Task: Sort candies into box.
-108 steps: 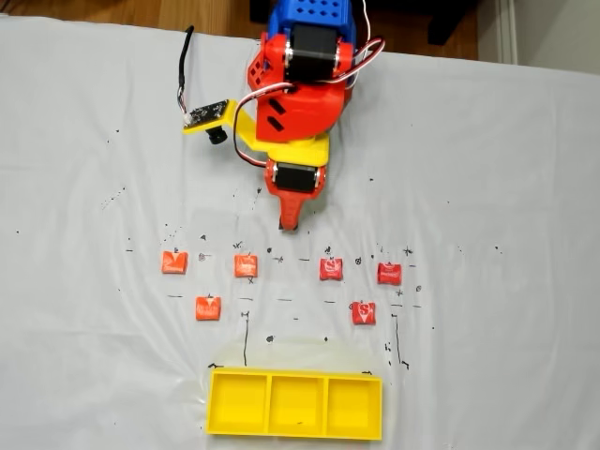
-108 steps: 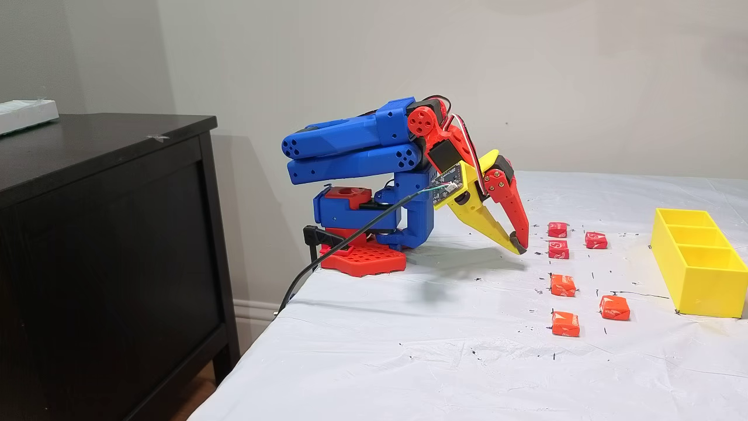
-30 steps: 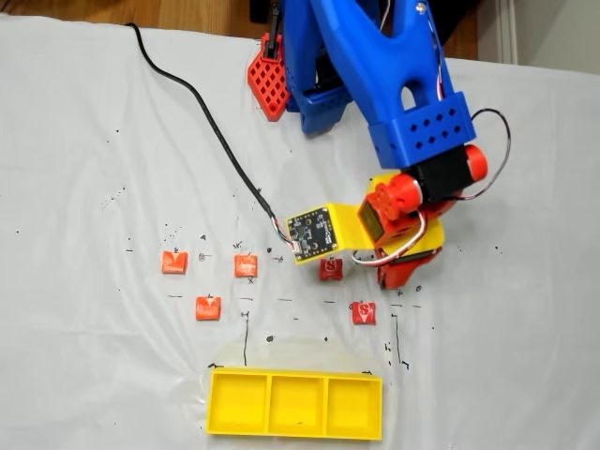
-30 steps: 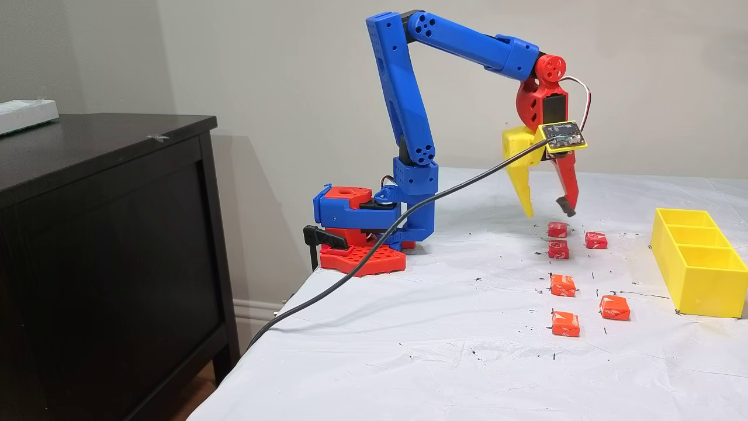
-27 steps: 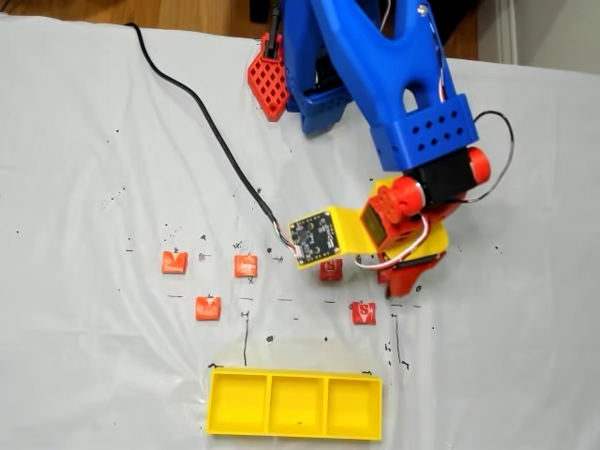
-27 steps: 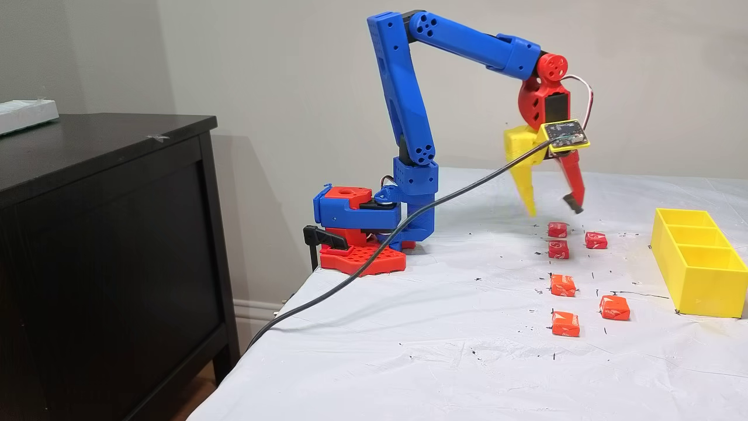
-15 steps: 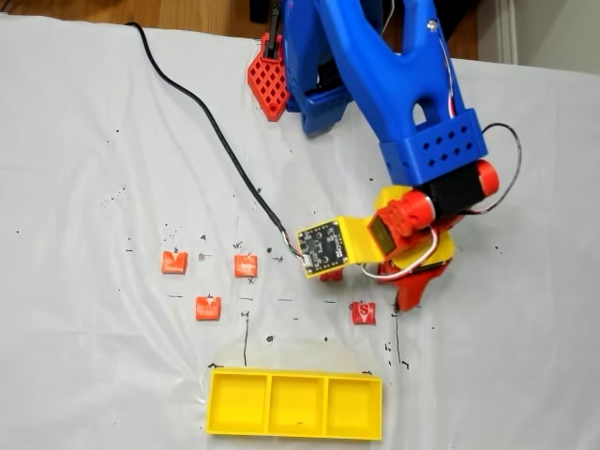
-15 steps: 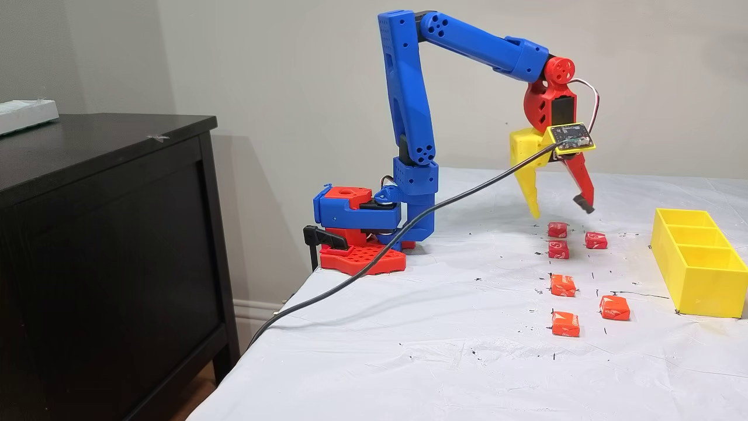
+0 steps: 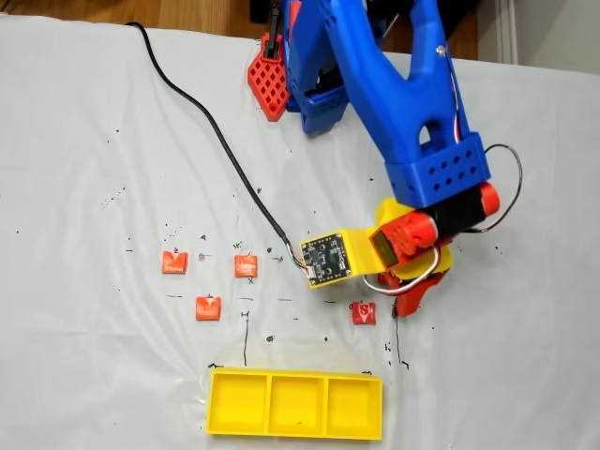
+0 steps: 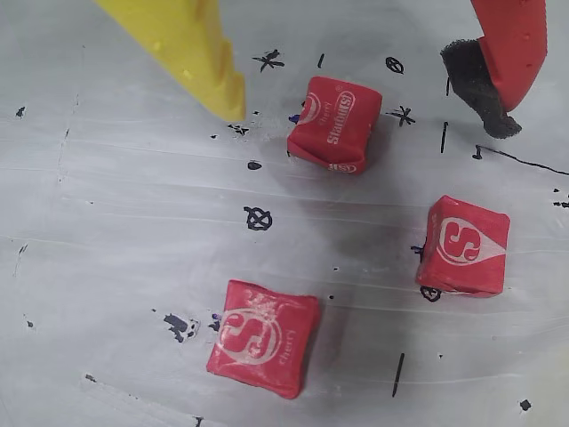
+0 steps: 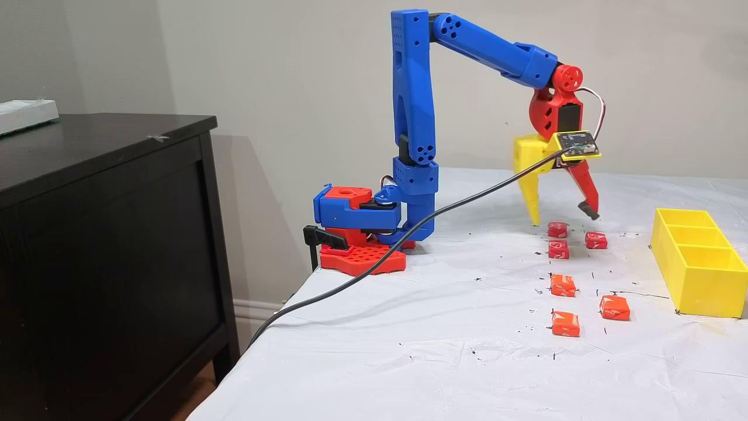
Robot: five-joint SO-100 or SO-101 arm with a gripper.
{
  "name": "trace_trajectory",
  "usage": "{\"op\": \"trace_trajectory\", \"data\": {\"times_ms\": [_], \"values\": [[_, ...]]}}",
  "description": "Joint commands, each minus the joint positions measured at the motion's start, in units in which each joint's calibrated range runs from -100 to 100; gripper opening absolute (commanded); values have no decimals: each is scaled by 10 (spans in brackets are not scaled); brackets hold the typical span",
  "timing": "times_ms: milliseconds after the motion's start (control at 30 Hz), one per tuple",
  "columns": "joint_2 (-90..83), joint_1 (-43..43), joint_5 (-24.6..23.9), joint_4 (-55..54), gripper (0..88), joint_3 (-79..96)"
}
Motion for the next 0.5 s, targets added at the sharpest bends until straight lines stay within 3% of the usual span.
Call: {"op": "trace_trajectory", "data": {"times_ms": [0, 467], "values": [[-2, -13, 1, -7, 314, -37], [50, -21, 0, -43, 251, -31]]}}
